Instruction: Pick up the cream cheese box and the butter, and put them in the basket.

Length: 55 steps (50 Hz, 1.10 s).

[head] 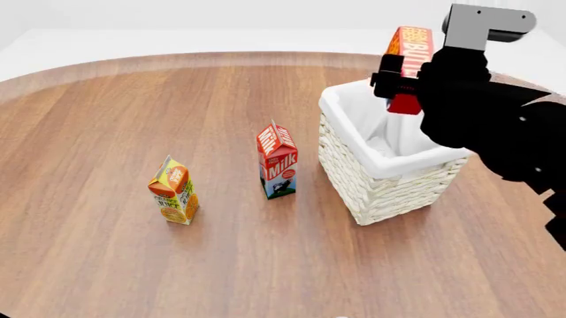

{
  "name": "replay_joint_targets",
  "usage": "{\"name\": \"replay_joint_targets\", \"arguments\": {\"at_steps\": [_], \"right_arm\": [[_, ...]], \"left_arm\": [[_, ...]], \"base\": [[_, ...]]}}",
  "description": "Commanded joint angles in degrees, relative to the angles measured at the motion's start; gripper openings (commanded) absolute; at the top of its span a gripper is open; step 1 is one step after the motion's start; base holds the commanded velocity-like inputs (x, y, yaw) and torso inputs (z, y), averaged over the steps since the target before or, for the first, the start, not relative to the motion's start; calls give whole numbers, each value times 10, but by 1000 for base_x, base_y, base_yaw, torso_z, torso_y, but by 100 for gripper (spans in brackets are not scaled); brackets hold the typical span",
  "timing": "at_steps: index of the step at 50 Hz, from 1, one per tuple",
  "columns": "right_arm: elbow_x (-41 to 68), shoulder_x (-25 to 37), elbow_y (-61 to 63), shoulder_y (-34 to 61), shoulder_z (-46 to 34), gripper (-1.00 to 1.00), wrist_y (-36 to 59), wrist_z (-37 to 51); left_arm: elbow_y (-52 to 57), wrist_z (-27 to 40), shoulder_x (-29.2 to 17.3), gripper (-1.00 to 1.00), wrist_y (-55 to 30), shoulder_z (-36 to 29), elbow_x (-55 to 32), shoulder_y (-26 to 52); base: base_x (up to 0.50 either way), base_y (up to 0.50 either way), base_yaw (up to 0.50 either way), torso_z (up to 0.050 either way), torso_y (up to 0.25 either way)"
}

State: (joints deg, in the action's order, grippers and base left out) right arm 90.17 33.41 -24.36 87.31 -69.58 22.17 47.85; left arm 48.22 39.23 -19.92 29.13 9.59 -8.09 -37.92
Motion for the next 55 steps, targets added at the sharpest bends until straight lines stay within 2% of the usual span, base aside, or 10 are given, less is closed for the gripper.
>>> {"name": "replay_joint_targets", "arguments": {"at_steps": [1, 21, 55], "right_arm": [[-44, -8, -32, -3, 8, -100, 0, -7], [-55, -12, -49, -17, 2, -100, -5, -2], [-73, -48, -114, -42, -7, -100, -24, -28]], "left_arm": [[-2, -1, 1, 100, 2, 1, 0, 0], [-16, -5, -3, 100, 10, 5, -8, 5], [38, 6, 3, 100, -44, -9, 10, 7]], "base": [[0, 0, 0, 0, 0], [0, 0, 0, 1, 2], [0, 0, 0, 0, 2]]}}
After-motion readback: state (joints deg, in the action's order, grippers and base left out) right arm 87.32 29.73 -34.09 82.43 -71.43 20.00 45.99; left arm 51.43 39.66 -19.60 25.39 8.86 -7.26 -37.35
